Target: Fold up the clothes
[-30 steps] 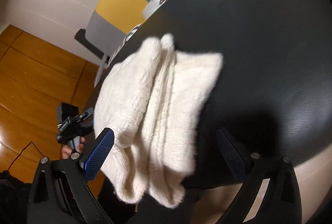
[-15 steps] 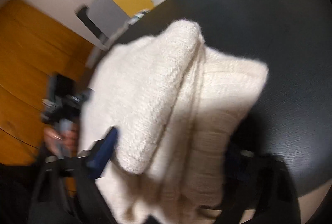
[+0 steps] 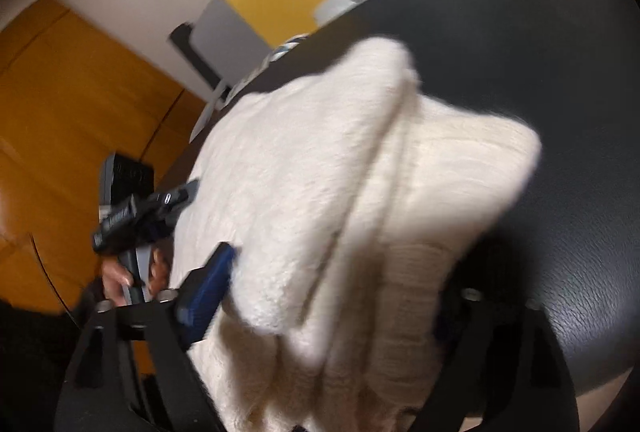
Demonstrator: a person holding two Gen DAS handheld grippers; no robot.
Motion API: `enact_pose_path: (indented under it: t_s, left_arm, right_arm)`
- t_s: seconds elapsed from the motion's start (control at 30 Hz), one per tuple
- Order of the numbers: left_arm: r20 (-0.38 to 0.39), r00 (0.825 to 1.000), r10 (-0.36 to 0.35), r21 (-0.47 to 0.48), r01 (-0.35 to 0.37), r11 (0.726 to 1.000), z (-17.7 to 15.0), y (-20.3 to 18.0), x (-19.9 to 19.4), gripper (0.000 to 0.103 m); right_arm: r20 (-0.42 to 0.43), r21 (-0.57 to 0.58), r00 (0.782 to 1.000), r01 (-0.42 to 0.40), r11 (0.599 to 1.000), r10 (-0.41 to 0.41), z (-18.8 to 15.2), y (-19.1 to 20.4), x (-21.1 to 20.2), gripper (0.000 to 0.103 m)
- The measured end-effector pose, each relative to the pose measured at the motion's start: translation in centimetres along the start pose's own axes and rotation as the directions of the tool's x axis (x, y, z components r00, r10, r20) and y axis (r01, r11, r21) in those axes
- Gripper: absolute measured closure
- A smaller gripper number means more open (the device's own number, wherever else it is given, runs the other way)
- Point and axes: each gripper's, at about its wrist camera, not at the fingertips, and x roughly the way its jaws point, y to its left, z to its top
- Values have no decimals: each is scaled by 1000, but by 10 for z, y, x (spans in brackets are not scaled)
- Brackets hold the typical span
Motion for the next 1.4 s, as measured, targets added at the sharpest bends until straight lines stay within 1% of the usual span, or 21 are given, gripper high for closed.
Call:
enact_pose_path:
  t_s: [0.07,0.13,0.2,0.23,0.27,0.33,0.4,0.5,0.63,0.73,0.8,0.83,0.97,1.03,1.07,1.17,1.2,1.23,1.3,1.37,1.4]
  left_arm:
    - [-34,999,-17,-20,17,1000,2,2,2,41]
    - [-38,999,-18,-5,18,1000,1,0,0,55]
    - [0,1000,16,52,-16,999,-4,-9,-7,61]
    - [25,999,37,84,-39,996,-8,-15,-10,64]
    - [55,997,57,120,-63,991,-13,-23,-15,64]
    - [106,991,77,177,-95,980,-22,-36,-25,66]
    - [149,986,75,217,-107,970,-29,-44,-37,66]
    - [224,973,54,260,-113,959,-40,-49,-67,66]
    - [346,936,64,274,-166,947,-49,-48,-124,66]
    - [465,877,120,242,-256,936,-56,-36,-179,66]
    - [548,817,179,161,-313,936,-62,-16,-227,66]
    - [570,797,202,129,-330,935,-65,-8,-242,66]
    - [634,682,364,-122,-376,918,-86,57,-319,65]
    - [614,656,439,-250,-366,896,-99,95,-341,65]
    - [577,647,498,-347,-358,867,-106,123,-349,65]
    - [498,638,587,-494,-348,797,-120,173,-351,65]
    - [480,632,608,-530,-344,775,-127,186,-351,64]
    - [462,627,627,-564,-338,754,-133,199,-352,63]
    - [470,627,621,-581,-309,753,-139,211,-357,62]
    - [470,643,605,-575,-297,763,-137,210,-358,60]
    - [468,648,600,-572,-296,765,-136,210,-359,59]
  right_arm:
    - [-1,-27,1000,18,999,-18,-2,6,3,6]
    - [-12,-14,1000,29,999,-29,-1,8,5,5]
    - [-22,6,997,70,998,-70,2,5,5,16]
    - [-17,25,994,107,994,-107,2,2,3,39]
    - [-4,44,994,112,993,-112,1,-1,-1,48]
    - [8,35,992,129,991,-129,-2,4,-5,55]
    - [14,9,987,160,987,-160,-3,11,-5,56]
    - [-8,-31,989,151,988,-151,1,20,2,57]
    - [-59,-177,995,69,982,-80,20,66,35,58]
    - [-102,-308,995,-33,951,2,43,123,77,58]
    - [-141,-379,988,-112,919,63,58,166,113,58]
    - [-161,-412,983,-152,898,92,65,187,131,58]
    - [-283,-515,947,-284,809,152,81,276,208,58]
    - [-364,-550,922,-328,768,132,76,315,253,58]
    - [-397,-572,912,-330,751,99,71,330,278,58]
    - [-464,-622,886,-318,716,-10,58,356,340,58]
    - [-471,-623,882,-308,720,-30,55,360,358,57]
    - [-477,-623,877,-297,724,-51,51,364,376,50]
    - [-492,-573,870,-334,748,12,56,362,388,43]
    - [-515,-525,857,-330,784,16,60,354,396,28]
    - [-527,-501,850,-327,801,18,62,350,400,26]
